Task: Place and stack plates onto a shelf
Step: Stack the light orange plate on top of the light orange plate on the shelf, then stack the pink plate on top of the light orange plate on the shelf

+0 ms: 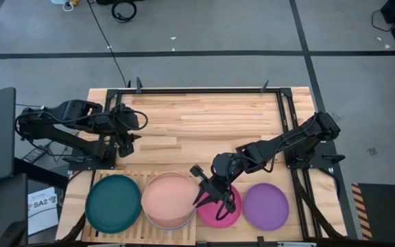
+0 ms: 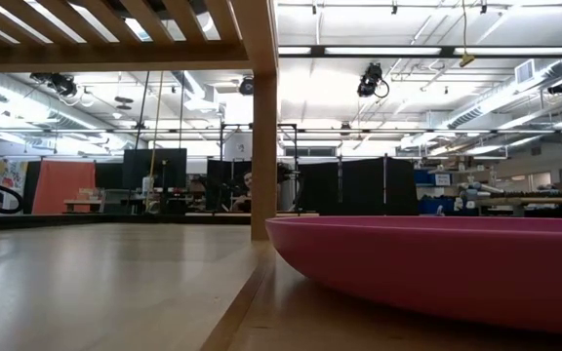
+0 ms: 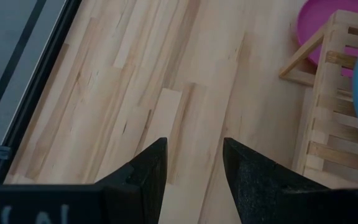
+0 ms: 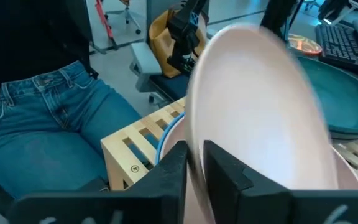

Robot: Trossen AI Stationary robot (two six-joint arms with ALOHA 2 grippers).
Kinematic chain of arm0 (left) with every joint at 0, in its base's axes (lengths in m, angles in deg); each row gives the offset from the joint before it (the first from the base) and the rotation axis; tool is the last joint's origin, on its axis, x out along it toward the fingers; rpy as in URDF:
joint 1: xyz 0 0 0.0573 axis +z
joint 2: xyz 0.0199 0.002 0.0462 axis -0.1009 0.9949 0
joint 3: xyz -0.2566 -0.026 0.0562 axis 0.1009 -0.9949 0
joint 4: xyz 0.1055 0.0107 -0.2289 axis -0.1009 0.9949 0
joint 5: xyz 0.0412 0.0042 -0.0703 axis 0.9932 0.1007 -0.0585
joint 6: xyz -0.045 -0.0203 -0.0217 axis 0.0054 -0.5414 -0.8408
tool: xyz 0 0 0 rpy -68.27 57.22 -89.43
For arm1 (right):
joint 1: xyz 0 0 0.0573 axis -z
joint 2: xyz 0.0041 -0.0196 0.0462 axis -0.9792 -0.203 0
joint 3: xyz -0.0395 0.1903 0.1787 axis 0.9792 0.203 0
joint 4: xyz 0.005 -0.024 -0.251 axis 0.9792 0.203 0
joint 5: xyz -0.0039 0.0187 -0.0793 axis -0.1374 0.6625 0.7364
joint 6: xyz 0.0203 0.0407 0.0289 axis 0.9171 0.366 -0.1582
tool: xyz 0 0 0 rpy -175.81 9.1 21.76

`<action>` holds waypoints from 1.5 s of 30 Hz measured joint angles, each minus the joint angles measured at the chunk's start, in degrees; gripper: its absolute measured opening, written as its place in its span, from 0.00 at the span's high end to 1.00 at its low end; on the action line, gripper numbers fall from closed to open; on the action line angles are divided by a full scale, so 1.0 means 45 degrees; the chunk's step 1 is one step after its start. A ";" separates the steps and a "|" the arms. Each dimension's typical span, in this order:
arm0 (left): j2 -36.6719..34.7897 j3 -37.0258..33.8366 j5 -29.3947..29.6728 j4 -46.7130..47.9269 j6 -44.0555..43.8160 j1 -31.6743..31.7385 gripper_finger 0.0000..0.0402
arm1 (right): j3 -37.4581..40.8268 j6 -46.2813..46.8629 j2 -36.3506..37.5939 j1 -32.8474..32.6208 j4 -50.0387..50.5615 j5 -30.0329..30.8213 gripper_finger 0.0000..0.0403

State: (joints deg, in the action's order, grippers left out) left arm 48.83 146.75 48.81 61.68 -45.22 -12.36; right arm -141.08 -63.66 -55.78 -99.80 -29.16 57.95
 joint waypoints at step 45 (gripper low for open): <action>-0.0002 0.0000 0.0007 -0.0019 -0.0005 0.0002 0.60 | -0.0005 0.4674 0.2210 -0.0010 0.3546 0.1585 0.54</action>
State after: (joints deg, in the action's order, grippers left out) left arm 48.82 146.75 48.84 61.59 -45.24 -12.35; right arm -141.10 -42.62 -45.83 -99.85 -13.20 65.08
